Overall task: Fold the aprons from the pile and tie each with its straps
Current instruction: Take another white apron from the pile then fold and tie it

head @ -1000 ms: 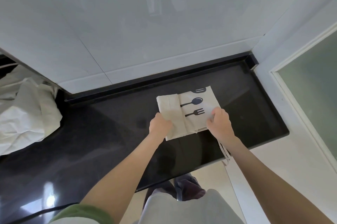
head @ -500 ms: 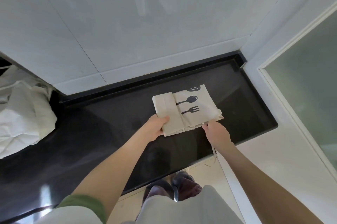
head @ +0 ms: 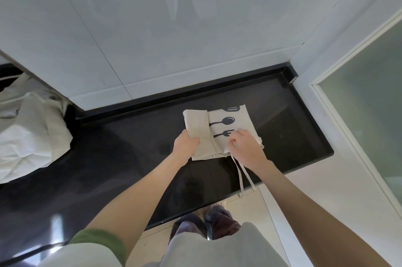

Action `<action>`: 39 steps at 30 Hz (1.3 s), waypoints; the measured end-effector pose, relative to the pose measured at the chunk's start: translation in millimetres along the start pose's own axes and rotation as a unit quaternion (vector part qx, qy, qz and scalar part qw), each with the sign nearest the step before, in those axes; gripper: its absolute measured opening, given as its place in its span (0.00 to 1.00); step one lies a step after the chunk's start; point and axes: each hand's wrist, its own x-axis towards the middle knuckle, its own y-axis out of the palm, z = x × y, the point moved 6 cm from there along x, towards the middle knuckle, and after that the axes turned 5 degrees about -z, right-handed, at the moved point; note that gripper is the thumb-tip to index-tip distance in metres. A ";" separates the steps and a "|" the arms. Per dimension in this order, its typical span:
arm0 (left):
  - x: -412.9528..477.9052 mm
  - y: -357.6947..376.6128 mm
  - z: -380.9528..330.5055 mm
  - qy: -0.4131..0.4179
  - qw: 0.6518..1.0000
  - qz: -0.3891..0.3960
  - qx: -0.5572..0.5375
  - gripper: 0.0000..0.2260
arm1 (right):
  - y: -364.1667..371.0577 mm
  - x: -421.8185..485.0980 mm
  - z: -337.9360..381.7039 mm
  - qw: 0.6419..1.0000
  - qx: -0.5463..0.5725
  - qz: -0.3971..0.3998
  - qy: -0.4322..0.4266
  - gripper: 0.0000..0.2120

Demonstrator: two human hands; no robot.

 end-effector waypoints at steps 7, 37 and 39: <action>-16.0 -6.0 -18.1 0.031 0.997 -0.039 0.054 0.10 | 31.9 17.9 -10.2 0.931 0.277 0.109 0.209 0.10; -16.0 72.7 9.6 0.473 0.703 -0.020 0.530 0.26 | 4.3 10.7 -83.5 0.966 0.050 0.042 0.251 0.10; -18.8 73.2 5.9 0.474 0.717 -0.022 0.511 0.24 | 4.1 10.0 -83.9 0.960 0.074 0.041 0.268 0.11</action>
